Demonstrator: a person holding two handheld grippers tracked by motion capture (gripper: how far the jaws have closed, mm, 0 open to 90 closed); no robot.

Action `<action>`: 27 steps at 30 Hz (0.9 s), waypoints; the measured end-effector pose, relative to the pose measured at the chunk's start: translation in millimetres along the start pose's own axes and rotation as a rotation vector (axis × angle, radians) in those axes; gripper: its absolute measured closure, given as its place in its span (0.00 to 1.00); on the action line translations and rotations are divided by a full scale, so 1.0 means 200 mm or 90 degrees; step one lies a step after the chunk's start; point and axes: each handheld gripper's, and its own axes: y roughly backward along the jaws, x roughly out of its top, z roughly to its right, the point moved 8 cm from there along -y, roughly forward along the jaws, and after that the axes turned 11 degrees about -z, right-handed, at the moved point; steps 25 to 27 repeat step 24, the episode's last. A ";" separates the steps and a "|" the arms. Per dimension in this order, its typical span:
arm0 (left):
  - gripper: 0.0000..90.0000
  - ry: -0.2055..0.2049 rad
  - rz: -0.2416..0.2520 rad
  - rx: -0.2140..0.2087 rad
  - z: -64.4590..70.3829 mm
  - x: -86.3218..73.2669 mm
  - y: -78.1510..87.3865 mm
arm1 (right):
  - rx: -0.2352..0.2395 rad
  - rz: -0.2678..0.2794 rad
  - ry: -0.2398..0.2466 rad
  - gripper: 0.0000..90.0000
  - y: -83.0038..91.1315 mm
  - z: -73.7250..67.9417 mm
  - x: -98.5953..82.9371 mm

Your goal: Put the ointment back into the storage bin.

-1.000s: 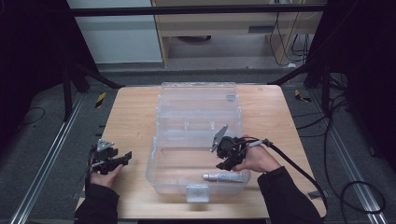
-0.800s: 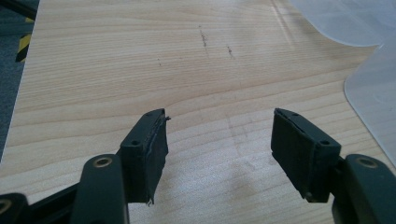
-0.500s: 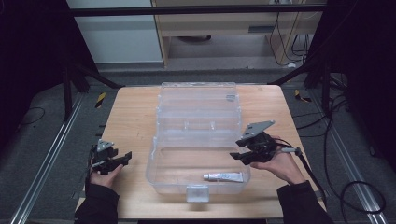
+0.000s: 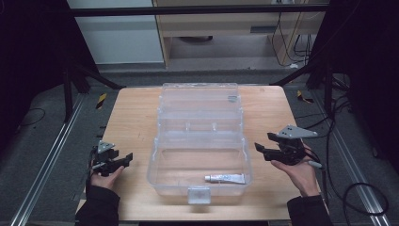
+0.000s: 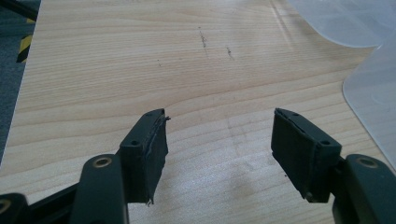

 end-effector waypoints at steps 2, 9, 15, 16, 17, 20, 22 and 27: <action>0.40 0.000 0.001 0.001 0.00 0.00 0.00 | -0.018 0.001 -0.035 0.36 -0.03 0.06 -0.05; 0.39 -0.001 0.002 0.002 -0.01 0.00 0.00 | -0.059 -0.012 -0.072 0.30 -0.12 0.19 -0.17; 0.39 0.000 0.002 0.001 -0.01 0.00 0.00 | -0.085 -0.018 -0.118 0.26 -0.17 0.29 -0.28; 0.39 0.000 0.001 0.001 -0.01 0.00 0.00 | -0.090 -0.023 -0.124 0.26 -0.18 0.31 -0.30; 0.39 0.000 0.001 0.002 -0.01 0.00 0.00 | -0.091 -0.025 -0.128 0.25 -0.18 0.32 -0.31; 0.39 -0.004 0.001 0.005 -0.01 0.00 -0.01 | -0.100 -0.035 -0.134 0.23 -0.21 0.34 -0.35; 0.38 -0.005 0.001 0.007 -0.01 0.00 -0.01 | -0.103 -0.042 -0.139 0.22 -0.21 0.35 -0.37; 0.37 -0.006 0.002 0.008 -0.01 0.00 -0.01 | -0.112 -0.050 -0.139 0.22 -0.22 0.37 -0.39</action>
